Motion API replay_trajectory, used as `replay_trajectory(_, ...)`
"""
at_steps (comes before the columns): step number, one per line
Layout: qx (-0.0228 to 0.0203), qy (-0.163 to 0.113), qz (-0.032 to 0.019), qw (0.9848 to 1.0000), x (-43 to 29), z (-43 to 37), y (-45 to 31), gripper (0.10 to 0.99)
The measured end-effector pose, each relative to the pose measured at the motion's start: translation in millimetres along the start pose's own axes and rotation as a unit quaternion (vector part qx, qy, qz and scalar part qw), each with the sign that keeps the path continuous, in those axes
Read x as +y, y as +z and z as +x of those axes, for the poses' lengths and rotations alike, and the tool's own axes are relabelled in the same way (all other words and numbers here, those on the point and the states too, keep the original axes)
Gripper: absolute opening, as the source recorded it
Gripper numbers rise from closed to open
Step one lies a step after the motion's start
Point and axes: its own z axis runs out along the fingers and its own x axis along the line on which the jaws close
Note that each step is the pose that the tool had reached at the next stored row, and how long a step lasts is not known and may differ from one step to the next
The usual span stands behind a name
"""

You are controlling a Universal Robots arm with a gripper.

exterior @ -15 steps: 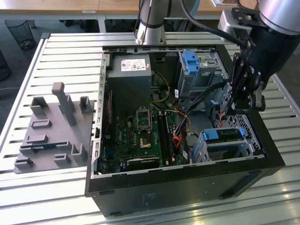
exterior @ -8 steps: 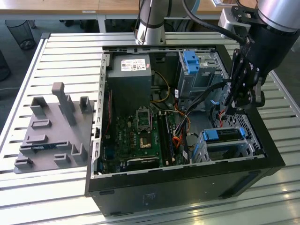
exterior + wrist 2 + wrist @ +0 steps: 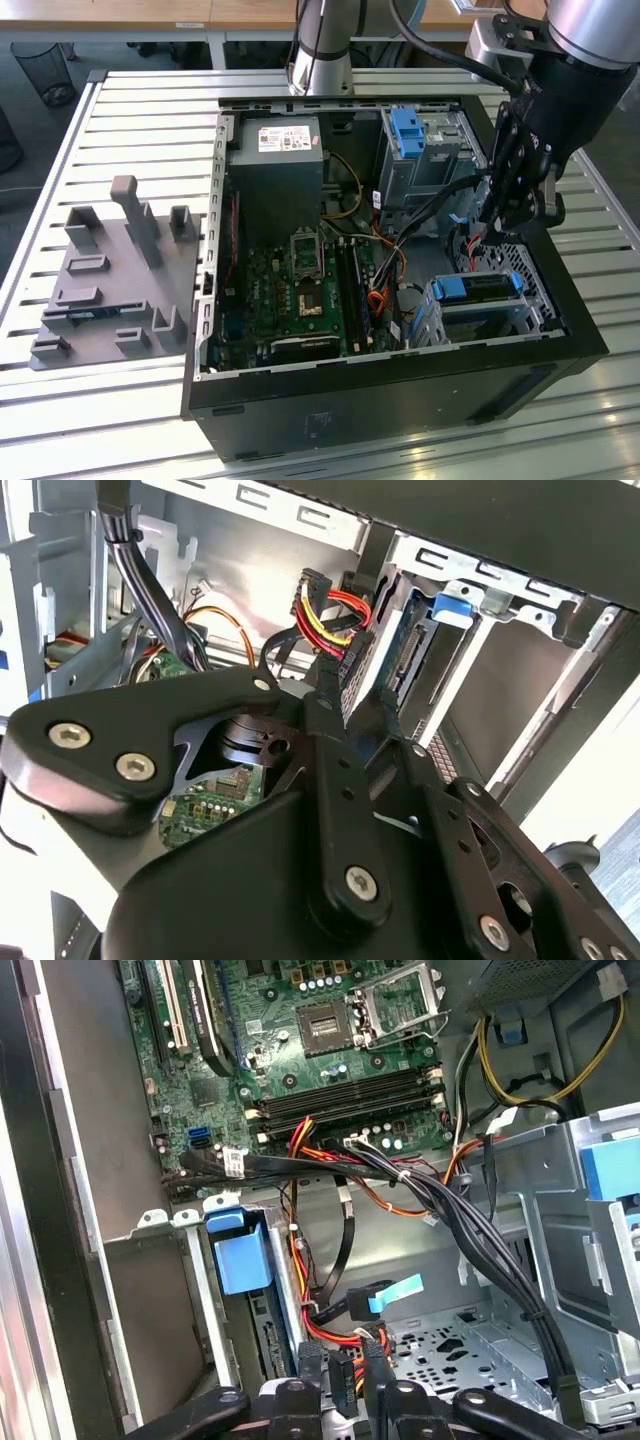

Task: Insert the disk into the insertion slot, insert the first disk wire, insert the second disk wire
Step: 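Insert the first disk wire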

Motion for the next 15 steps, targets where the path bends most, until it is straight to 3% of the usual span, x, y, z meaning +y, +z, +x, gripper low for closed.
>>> replay_trajectory(3,0.0017,0.003,0.0004,1.0000,-1.1,-0.4,1.7,0.310)
replay_trajectory(15,0.0018,0.003,0.0005,1.0000,-4.3,-2.3,7.4,0.310)
